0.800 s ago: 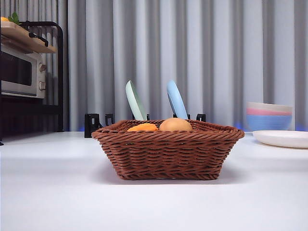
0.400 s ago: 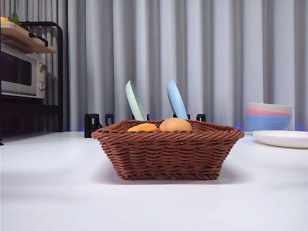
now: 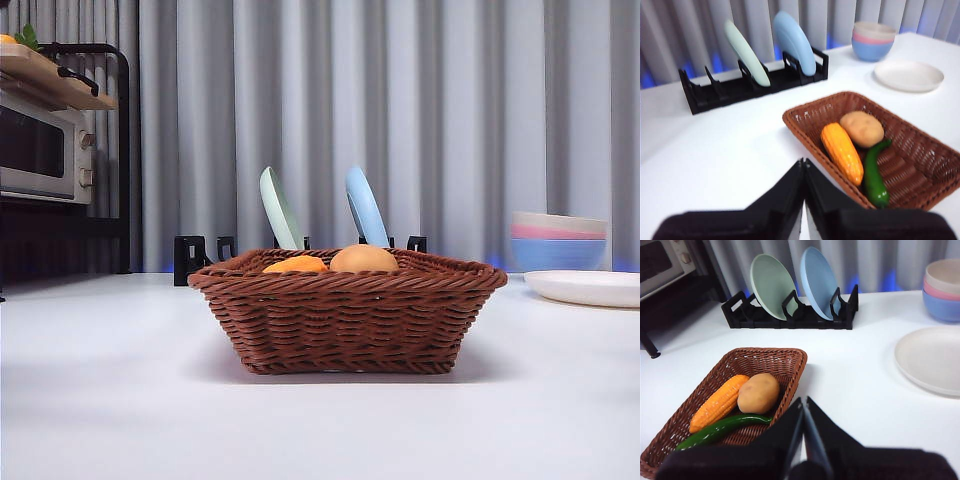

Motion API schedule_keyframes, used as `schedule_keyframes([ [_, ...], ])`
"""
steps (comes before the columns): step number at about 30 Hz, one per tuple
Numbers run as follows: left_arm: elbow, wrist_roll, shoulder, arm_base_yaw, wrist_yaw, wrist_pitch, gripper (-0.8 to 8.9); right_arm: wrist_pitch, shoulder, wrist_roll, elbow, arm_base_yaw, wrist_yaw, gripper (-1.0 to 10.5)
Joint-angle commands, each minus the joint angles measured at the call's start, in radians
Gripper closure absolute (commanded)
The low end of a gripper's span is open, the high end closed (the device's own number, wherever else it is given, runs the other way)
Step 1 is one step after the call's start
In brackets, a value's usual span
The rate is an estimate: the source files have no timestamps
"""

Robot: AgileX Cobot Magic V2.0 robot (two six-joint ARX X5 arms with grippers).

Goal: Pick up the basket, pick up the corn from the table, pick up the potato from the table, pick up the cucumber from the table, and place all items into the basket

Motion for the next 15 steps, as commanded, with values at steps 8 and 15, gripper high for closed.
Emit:
schedule_keyframes([
  [8, 0.001, -0.013, 0.005, 0.000, 0.002, -0.029, 8.17, 0.005, 0.005, 0.023, -0.005, 0.002, 0.006, 9.5],
  [15, -0.003, 0.036, -0.018, 0.033, 0.002, -0.025, 8.17, 0.004, 0.005, 0.023, -0.005, 0.002, 0.006, 9.5],
])
